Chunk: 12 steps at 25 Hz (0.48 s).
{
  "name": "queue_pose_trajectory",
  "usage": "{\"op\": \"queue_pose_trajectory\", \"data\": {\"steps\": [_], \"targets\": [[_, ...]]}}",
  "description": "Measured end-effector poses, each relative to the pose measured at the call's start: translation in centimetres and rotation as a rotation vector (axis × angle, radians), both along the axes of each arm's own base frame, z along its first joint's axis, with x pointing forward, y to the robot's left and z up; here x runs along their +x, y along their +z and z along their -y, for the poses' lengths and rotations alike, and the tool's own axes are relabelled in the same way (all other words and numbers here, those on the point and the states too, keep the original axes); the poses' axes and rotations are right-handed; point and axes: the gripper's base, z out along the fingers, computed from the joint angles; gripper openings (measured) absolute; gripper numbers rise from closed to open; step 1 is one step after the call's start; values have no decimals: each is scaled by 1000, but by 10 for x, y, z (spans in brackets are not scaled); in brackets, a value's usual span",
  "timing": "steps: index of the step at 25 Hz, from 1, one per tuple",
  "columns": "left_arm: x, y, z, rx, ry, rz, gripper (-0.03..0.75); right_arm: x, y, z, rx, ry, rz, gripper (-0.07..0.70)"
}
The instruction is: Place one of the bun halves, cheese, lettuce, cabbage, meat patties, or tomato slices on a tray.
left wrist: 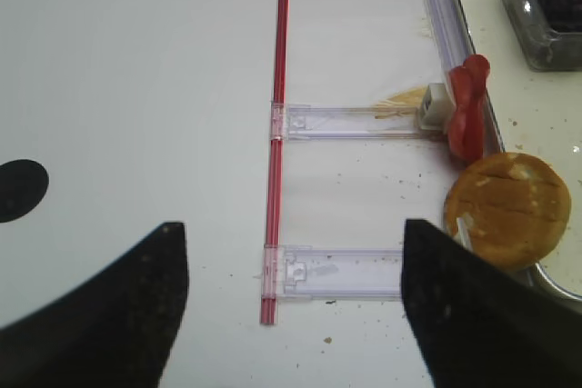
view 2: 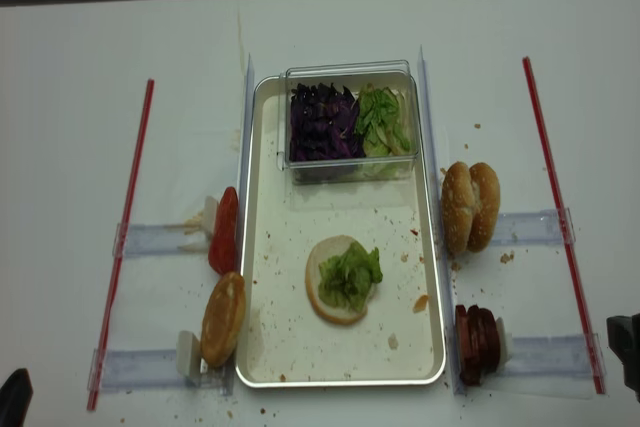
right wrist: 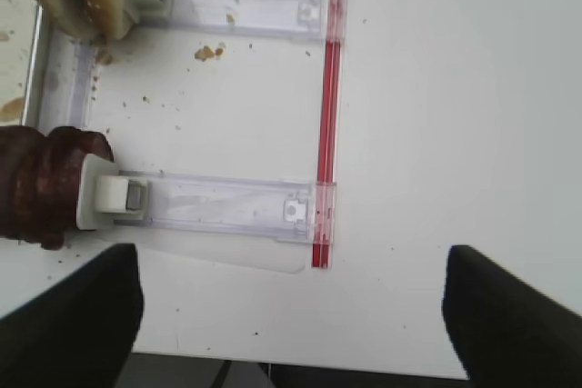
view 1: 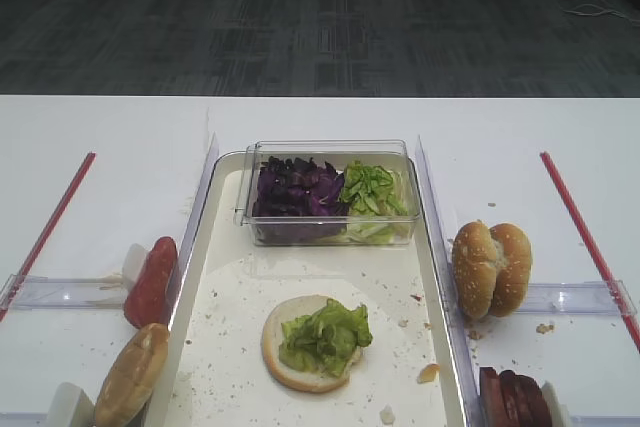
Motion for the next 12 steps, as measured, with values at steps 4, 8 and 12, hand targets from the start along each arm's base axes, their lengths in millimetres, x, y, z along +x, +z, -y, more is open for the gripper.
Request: {"op": "queue_pose_trajectory", "data": {"steps": [4, 8, 12], "targets": [[0, 0, 0, 0, 0, 0, 490, -16, 6, 0, 2, 0, 107, 689], [0, 0, 0, 0, 0, 0, 490, -30, 10, 0, 3, 1, 196, 689], [0, 0, 0, 0, 0, 0, 490, -43, 12, 1, 5, 1, 283, 689]]}}
